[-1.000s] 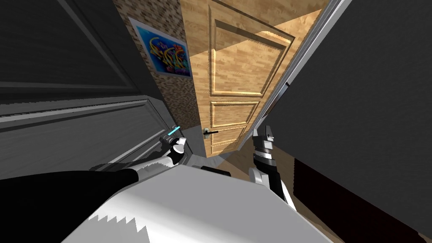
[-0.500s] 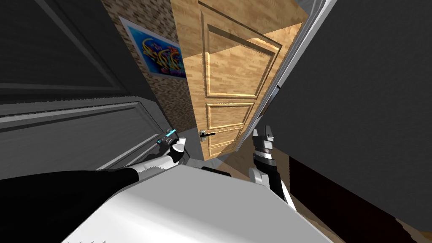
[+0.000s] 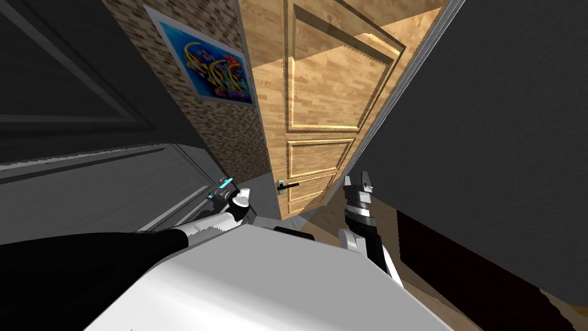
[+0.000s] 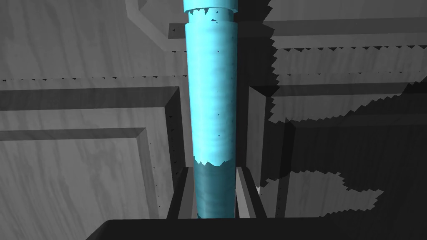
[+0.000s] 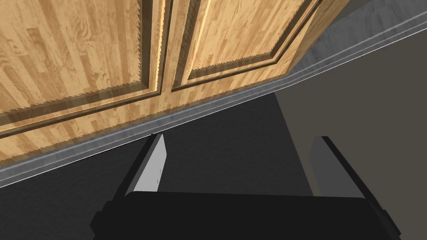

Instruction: Push the door open

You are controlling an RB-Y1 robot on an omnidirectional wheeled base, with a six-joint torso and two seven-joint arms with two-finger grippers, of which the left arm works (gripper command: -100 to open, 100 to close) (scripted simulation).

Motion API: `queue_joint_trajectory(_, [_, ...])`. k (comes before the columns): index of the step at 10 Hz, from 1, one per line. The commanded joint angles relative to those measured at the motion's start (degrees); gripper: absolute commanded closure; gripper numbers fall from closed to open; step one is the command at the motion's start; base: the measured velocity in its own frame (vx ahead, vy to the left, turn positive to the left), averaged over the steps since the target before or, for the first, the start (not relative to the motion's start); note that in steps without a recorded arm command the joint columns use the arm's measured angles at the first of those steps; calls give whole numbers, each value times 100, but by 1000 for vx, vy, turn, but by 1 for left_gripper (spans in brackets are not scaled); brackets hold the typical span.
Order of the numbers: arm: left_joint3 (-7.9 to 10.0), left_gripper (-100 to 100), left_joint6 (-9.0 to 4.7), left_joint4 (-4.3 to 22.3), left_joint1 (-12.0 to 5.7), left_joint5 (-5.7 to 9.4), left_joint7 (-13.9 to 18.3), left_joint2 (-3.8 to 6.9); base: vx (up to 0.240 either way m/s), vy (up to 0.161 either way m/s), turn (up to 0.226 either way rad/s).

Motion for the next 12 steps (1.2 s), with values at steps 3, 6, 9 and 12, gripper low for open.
queue_joint_trajectory(3, [299,100,-271,-15,-5,123,-94,126,73,152,-47])
queue_joint_trajectory(6, [522,100,-417,-58,-28,223,-192,150,101,132,-51])
queue_joint_trajectory(9, [661,100,-526,-80,38,288,-225,134,82,76,-32])
queue_joint_trajectory(12, [974,100,-788,-195,63,423,-337,196,-35,174,-139])
